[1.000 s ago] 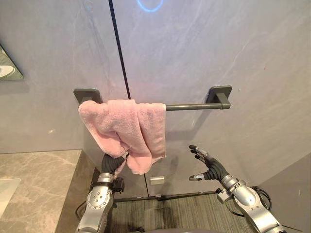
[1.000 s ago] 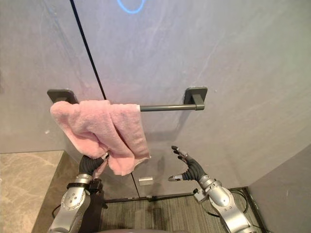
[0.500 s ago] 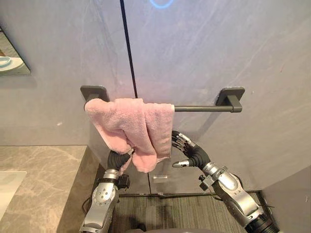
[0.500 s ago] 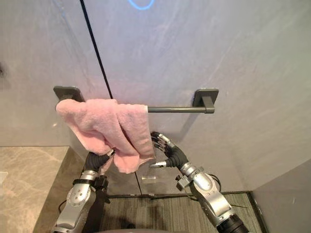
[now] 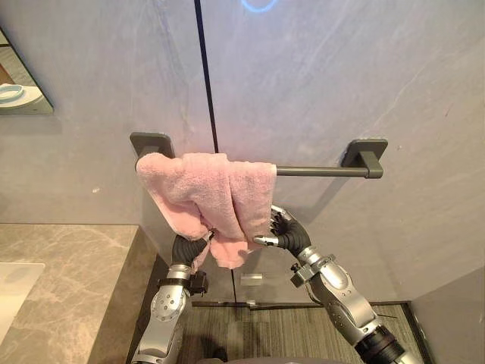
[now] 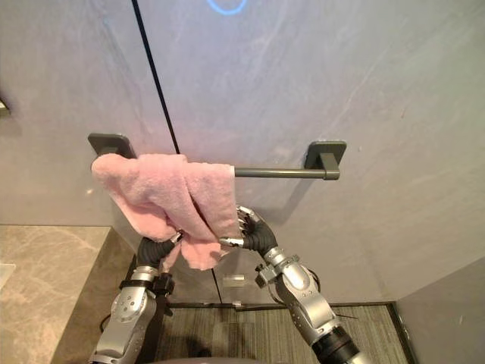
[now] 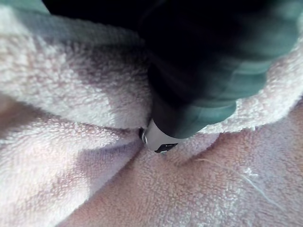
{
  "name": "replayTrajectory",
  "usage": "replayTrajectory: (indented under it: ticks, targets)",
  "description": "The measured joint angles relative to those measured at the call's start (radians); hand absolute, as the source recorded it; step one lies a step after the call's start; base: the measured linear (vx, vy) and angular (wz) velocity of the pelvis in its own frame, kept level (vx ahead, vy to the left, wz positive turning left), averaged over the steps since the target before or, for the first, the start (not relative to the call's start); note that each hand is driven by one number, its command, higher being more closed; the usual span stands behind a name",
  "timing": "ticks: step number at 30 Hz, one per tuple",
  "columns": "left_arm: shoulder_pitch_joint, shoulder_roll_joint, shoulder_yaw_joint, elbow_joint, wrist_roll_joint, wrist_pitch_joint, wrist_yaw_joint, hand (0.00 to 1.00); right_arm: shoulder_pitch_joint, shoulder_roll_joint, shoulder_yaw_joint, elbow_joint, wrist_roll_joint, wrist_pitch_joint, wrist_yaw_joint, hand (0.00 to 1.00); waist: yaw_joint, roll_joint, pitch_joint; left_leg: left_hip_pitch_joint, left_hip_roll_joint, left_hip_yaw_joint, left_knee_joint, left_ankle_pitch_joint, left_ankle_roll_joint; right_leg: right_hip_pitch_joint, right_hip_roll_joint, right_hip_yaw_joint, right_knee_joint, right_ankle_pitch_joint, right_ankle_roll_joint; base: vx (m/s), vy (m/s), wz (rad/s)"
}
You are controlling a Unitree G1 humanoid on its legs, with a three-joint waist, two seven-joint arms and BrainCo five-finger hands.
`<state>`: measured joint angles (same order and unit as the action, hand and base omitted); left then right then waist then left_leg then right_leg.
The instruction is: Organize washtable
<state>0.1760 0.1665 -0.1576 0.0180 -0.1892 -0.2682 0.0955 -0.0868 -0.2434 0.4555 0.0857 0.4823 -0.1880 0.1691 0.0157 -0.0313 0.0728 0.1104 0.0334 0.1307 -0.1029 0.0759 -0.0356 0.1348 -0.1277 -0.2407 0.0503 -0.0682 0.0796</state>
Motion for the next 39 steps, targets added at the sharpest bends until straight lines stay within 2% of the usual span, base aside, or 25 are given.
replayTrajectory:
  ticks: [8,18,28,34,39]
  targets:
    - [0.000,-0.002,0.000,0.001,-0.010,0.000,-0.001,1.00,-0.009,0.020,0.016,0.010,-0.003,0.000,-0.001,1.00,0.000,-0.001,-0.001,-0.004,0.001,-0.003,-0.001,0.005,0.000,-0.003,0.001,-0.002,-0.001,-0.002,-0.003,-0.03,-0.001,0.01]
    - [0.000,-0.002,0.004,0.003,-0.014,-0.002,-0.003,1.00,-0.010,0.032,-0.014,0.010,-0.034,-0.001,0.000,1.00,0.000,-0.015,-0.014,-0.023,0.002,-0.004,0.000,0.008,-0.001,-0.018,0.002,-0.004,-0.003,0.004,-0.002,0.00,0.000,0.00]
    - [0.001,-0.005,0.010,0.003,-0.014,-0.003,-0.012,1.00,0.002,0.040,-0.113,0.009,-0.133,-0.001,-0.028,1.00,-0.001,-0.015,-0.014,-0.023,0.002,-0.006,-0.001,0.010,0.000,-0.018,0.003,-0.005,-0.003,0.005,-0.003,0.00,0.000,0.00]
    - [0.000,-0.013,0.010,0.000,-0.014,-0.006,-0.038,1.00,0.014,0.050,-0.169,0.005,-0.143,-0.002,-0.031,1.00,-0.002,-0.015,-0.014,-0.026,0.002,-0.010,-0.001,0.010,0.000,-0.016,0.003,-0.009,-0.010,0.005,-0.002,0.00,0.000,0.00]
    - [0.005,-0.027,0.083,0.000,-0.015,-0.008,-0.029,1.00,0.057,0.056,-0.273,-0.038,-0.143,-0.009,-0.046,1.00,-0.004,-0.015,-0.013,-0.028,0.001,-0.014,0.000,0.010,0.000,-0.015,0.003,-0.013,-0.012,0.005,-0.002,0.00,-0.003,0.02]
